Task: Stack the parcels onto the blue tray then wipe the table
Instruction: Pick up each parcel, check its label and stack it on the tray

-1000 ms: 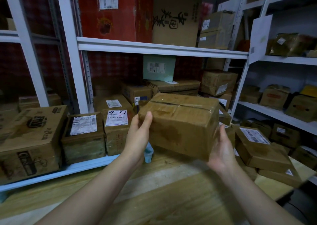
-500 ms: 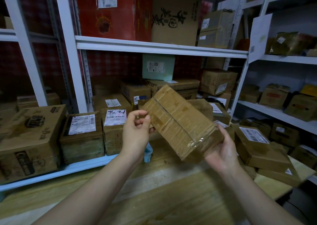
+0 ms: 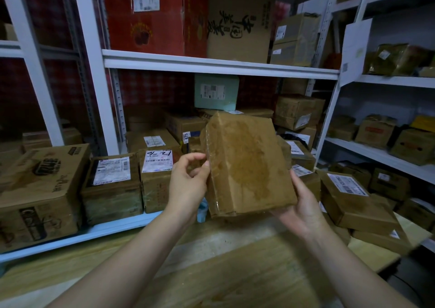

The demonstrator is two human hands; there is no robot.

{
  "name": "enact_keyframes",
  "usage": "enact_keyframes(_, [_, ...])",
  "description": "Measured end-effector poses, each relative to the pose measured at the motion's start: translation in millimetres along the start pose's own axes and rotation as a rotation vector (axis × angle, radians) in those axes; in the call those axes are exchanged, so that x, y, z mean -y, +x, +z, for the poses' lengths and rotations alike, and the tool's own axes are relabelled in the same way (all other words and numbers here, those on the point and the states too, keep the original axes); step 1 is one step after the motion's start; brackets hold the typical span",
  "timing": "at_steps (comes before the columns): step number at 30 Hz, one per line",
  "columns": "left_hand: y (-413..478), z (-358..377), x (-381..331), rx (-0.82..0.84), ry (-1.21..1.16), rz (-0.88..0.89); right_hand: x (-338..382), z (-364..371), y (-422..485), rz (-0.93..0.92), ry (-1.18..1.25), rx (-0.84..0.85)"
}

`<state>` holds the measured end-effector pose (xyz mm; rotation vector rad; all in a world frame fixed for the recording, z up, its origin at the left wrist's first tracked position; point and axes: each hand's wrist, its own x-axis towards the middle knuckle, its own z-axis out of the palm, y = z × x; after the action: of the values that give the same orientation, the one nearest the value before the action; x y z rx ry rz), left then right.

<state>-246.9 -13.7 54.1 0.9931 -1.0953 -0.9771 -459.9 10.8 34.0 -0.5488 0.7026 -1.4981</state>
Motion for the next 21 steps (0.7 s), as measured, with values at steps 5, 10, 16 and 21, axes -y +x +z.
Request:
enact_keyframes(5, [-3, 1, -8, 0.023, -0.070, -0.012, -1, 6, -5, -0.047, -0.056, 0.049])
enact_keyframes(10, [-6, 2, -13, 0.079, -0.058, -0.022, -4, 3, -1, -0.064, -0.083, 0.061])
enact_keyframes(16, [-4, 0, -10, 0.028, 0.004, 0.001, -4, 1, 3, -0.048, 0.002, 0.097])
enact_keyframes(21, [-1, -7, -4, 0.079, 0.045, -0.065, -6, 6, 4, -0.099, 0.018, 0.042])
